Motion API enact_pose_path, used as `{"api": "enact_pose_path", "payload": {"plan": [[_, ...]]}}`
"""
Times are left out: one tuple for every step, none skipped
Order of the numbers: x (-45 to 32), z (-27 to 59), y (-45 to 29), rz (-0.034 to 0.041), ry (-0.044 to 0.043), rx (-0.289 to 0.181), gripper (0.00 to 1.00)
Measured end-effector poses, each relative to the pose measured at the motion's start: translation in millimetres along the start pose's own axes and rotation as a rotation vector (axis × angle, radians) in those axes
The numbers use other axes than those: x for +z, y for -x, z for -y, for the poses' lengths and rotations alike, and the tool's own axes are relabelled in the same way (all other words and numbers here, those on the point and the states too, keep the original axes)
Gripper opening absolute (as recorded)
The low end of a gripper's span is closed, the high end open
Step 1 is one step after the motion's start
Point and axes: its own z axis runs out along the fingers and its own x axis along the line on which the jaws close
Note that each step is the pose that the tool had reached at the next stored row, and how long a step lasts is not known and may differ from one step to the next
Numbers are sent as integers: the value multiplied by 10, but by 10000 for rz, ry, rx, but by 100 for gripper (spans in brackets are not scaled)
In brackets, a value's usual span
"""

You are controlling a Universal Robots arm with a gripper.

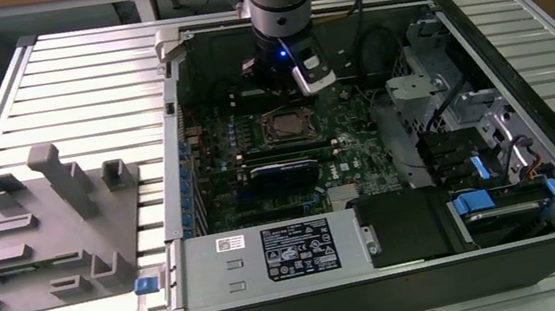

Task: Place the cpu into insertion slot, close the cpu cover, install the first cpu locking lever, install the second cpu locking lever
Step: 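Install the first cpu locking lever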

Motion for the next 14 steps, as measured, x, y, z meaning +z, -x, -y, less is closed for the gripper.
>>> {"api": "enact_pose_path", "payload": {"plan": [[4, 1, 0, 3, -7, 8, 10], [9, 2, 0, 6, -15, 16, 10], [13, 2, -1, 8, -25, 22, 10], [18, 3, -1, 11, -34, 27, 10], [24, 4, -1, 13, -44, 32, 10], [29, 5, -1, 16, -53, 37, 10], [34, 6, -1, 18, -61, 41, 10], [38, 6, -1, 20, -70, 44, 10], [42, 7, -1, 23, -78, 51, 10], [46, 8, -1, 30, -87, 77, 10], [49, 8, -2, 42, -94, 135, 10], [52, 9, -2, 59, -100, 216, 10], [54, 10, -2, 80, -107, 315, 10], [57, 10, -1, 103, -113, 429, 10]]}}
